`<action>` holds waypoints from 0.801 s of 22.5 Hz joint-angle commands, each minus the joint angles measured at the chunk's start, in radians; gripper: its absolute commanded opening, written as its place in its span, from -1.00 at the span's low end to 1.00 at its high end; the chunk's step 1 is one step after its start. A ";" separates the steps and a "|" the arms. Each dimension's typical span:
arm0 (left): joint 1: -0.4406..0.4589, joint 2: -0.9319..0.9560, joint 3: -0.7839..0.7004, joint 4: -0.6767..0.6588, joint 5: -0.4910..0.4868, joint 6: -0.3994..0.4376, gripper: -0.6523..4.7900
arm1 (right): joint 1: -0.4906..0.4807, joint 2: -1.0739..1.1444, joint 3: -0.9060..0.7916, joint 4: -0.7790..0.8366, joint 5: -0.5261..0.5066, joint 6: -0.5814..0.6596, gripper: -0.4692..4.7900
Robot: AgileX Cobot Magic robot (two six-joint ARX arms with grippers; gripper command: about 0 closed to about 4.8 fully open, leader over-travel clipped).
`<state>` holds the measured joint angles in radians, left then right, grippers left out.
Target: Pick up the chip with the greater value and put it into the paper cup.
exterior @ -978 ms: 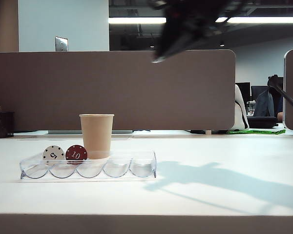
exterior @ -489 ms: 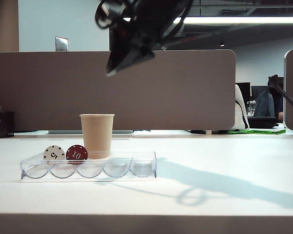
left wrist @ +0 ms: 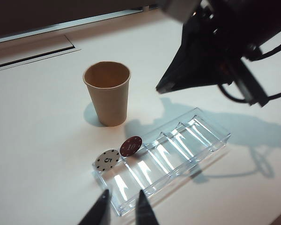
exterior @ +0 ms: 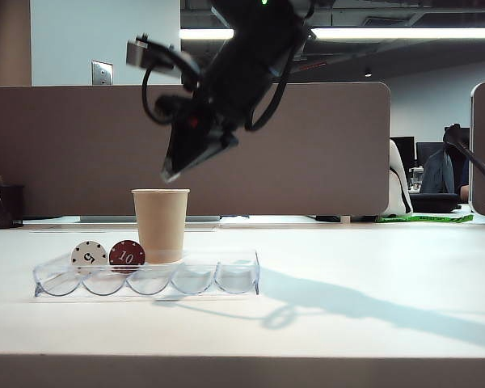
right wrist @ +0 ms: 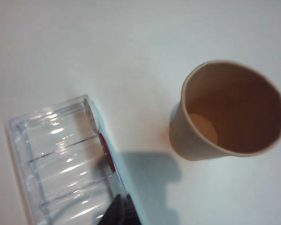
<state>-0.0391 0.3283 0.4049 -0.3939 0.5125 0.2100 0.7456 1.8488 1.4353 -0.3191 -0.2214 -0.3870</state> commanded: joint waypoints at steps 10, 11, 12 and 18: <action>0.000 0.000 0.002 -0.002 0.034 0.003 -0.54 | 0.017 0.056 0.008 0.124 -0.032 -0.040 -0.84; 0.000 0.000 0.002 -0.002 0.034 0.003 -0.54 | 0.022 0.060 0.008 0.131 -0.043 -0.040 -0.84; 0.000 0.000 0.002 -0.002 0.034 0.003 -0.54 | 0.023 0.060 0.008 0.135 -0.052 -0.040 -0.83; 0.000 0.000 0.002 -0.003 0.034 0.004 -0.54 | 0.028 0.086 0.009 0.166 -0.076 -0.041 -0.53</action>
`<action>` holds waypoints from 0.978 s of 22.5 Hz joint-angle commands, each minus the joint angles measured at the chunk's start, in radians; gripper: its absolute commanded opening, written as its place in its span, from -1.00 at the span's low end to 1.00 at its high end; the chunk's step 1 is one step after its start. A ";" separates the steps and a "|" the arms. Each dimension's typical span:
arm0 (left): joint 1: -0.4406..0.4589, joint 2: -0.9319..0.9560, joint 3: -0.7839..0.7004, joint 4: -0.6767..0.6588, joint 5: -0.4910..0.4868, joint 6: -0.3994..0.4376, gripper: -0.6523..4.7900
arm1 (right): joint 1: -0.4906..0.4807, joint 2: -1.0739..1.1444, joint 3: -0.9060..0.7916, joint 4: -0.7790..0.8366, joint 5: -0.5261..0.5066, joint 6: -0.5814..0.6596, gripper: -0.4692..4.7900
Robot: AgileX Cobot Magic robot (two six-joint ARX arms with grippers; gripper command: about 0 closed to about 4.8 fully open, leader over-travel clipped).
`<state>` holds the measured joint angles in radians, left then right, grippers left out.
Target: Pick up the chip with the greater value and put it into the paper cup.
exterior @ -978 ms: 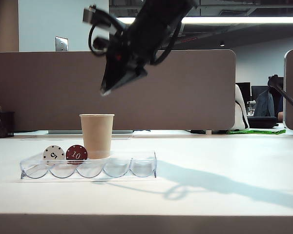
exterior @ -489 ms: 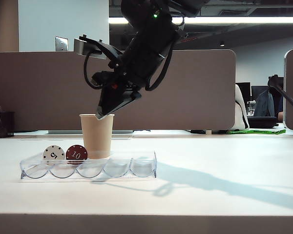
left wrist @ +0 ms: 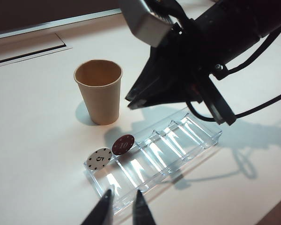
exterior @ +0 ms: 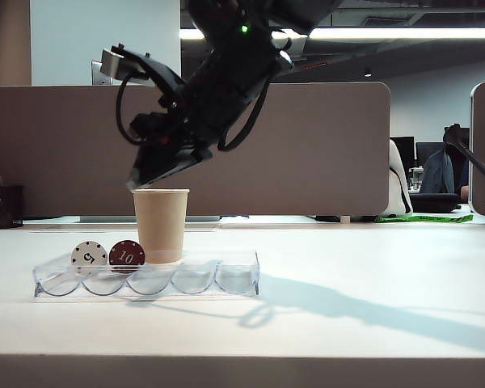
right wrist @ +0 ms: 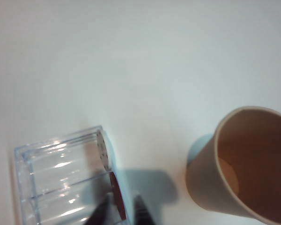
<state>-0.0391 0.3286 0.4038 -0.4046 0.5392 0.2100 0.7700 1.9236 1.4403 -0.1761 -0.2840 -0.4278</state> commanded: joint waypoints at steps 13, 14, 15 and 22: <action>0.000 0.000 -0.014 -0.001 0.007 0.003 -0.54 | 0.009 0.061 0.004 0.020 -0.014 -0.022 -0.34; 0.000 0.000 -0.014 -0.001 0.007 0.003 -0.54 | 0.008 0.063 0.004 0.021 -0.014 -0.022 -0.34; 0.000 0.000 -0.014 -0.001 0.007 0.004 -0.54 | 0.008 0.067 0.004 0.022 -0.015 -0.022 -0.34; 0.000 0.000 -0.014 0.000 0.007 0.003 -0.54 | 0.009 0.084 0.004 0.020 -0.014 -0.030 -0.15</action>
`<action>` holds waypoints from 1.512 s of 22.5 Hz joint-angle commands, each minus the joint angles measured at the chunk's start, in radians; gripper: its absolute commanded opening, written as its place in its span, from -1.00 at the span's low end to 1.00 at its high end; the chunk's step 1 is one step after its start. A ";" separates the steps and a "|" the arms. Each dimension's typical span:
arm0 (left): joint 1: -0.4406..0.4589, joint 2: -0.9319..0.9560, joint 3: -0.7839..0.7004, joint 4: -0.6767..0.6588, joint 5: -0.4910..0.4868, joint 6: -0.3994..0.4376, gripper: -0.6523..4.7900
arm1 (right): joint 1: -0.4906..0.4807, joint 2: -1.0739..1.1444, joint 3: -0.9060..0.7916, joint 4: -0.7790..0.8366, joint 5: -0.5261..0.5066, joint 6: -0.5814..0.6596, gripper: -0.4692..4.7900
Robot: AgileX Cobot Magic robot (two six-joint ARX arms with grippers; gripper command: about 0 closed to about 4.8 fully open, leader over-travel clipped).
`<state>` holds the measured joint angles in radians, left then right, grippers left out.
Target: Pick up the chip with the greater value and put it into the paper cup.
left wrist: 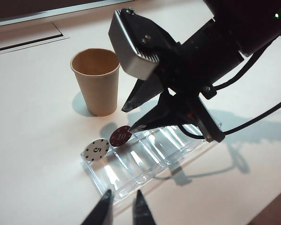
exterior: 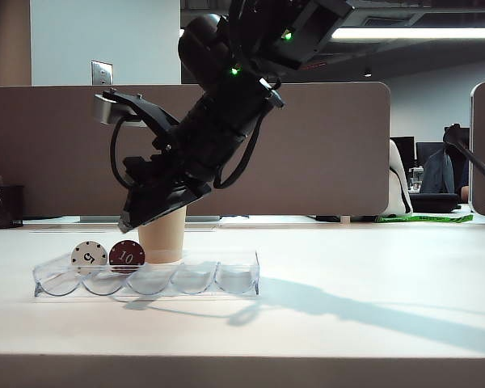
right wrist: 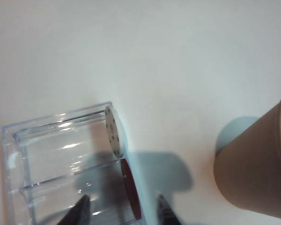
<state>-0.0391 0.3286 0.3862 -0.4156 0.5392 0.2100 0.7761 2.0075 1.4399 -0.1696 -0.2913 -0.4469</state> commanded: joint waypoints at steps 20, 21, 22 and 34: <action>0.000 0.000 0.003 0.013 0.007 0.004 -0.54 | -0.007 0.045 0.004 0.100 0.004 -0.028 -0.15; 0.000 0.000 0.003 0.013 0.007 0.004 -0.54 | -0.008 0.047 0.004 0.104 0.005 -0.028 -0.15; 0.000 0.000 0.003 0.013 0.007 0.004 -0.54 | -0.009 0.053 0.004 0.108 0.004 -0.028 -0.15; 0.000 0.000 0.003 0.013 0.007 0.004 -0.54 | -0.017 0.058 0.004 0.122 0.003 -0.028 -0.16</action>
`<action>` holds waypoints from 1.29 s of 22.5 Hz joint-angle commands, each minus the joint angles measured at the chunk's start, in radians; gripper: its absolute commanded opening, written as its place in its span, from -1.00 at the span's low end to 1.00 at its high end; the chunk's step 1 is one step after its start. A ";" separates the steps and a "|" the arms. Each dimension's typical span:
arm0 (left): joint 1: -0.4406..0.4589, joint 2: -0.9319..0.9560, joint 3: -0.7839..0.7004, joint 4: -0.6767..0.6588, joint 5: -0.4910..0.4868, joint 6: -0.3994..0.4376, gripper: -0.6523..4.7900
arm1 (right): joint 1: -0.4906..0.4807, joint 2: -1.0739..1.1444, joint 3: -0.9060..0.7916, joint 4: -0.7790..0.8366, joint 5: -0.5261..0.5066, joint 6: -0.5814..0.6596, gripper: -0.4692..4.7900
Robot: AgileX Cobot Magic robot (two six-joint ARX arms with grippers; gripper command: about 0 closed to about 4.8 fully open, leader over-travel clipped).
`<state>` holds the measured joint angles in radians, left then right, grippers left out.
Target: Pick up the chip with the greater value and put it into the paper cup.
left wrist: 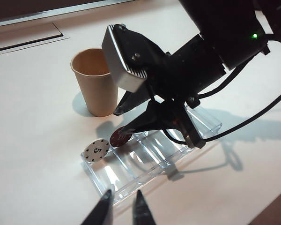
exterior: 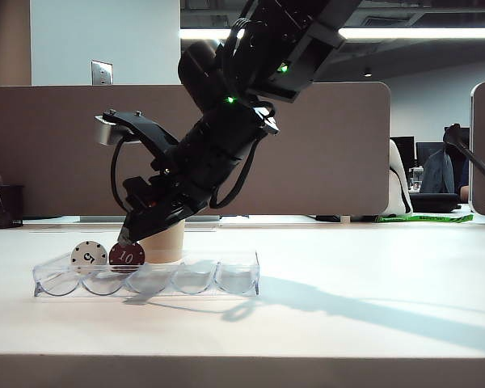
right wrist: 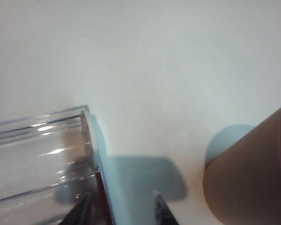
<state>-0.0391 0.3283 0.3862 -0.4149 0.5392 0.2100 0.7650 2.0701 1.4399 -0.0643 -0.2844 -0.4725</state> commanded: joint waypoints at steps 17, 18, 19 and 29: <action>0.000 0.000 0.003 0.013 0.006 0.004 -0.54 | 0.009 -0.004 0.004 -0.011 -0.026 0.032 -0.19; 0.000 0.000 0.003 0.013 0.006 0.004 -0.54 | 0.013 -0.004 0.004 -0.013 -0.031 0.033 -0.19; 0.000 0.000 0.003 0.013 0.006 0.004 -0.54 | 0.019 -0.003 0.003 -0.013 -0.029 0.033 -0.19; 0.000 0.000 0.003 0.013 0.007 0.003 -0.54 | 0.028 -0.003 0.003 -0.014 0.002 0.032 -0.19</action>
<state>-0.0391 0.3286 0.3862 -0.4149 0.5392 0.2100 0.7929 2.0708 1.4399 -0.0864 -0.2974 -0.4427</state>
